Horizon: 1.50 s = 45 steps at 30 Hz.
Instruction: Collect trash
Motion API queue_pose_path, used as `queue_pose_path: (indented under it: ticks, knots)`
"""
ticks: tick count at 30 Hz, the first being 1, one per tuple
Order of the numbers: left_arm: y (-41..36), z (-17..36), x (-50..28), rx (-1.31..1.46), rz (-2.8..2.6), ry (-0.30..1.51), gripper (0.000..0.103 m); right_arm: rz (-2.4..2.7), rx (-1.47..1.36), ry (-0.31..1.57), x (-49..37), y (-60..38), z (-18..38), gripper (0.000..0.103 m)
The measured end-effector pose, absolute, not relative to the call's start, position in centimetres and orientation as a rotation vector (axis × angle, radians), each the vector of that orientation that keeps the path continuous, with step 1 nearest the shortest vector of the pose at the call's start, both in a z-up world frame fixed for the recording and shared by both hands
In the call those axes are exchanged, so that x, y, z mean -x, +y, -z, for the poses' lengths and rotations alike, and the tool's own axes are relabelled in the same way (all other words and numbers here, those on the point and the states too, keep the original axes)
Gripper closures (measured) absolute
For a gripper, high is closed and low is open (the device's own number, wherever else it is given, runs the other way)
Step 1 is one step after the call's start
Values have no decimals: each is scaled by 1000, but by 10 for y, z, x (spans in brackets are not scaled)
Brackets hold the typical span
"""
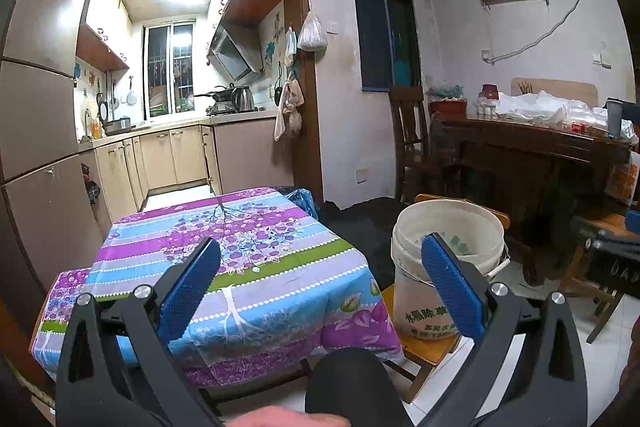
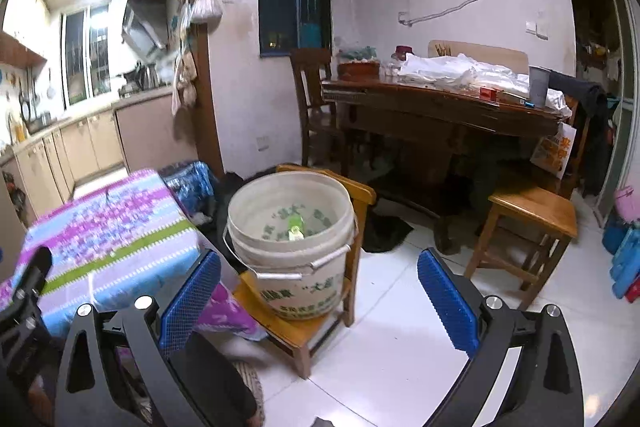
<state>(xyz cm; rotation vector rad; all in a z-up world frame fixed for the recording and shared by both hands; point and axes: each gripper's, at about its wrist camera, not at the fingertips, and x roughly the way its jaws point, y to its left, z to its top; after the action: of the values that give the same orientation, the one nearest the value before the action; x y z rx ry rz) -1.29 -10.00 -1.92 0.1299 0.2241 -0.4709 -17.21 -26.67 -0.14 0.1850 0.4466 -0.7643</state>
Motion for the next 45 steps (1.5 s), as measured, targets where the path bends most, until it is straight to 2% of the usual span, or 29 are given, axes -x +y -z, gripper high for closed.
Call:
queue_pose_path:
  ticks: [18, 31, 38, 43, 45]
  knots:
    - [-105, 26, 10, -137, 462, 246, 6, 794, -140, 465, 169, -267, 8, 5]
    - [-109, 35, -2, -146, 467, 339, 6, 786, -152, 467, 169, -267, 9, 5]
    - [-113, 34, 2, -153, 506, 336, 18, 787, -165, 466, 168, -267, 11, 5]
    - [-117, 36, 11, -176, 537, 314, 18, 784, -167, 466, 168, -268, 12, 5]
    - [-118, 36, 13, -183, 535, 303, 15, 785, -168, 466, 168, -269, 12, 5]
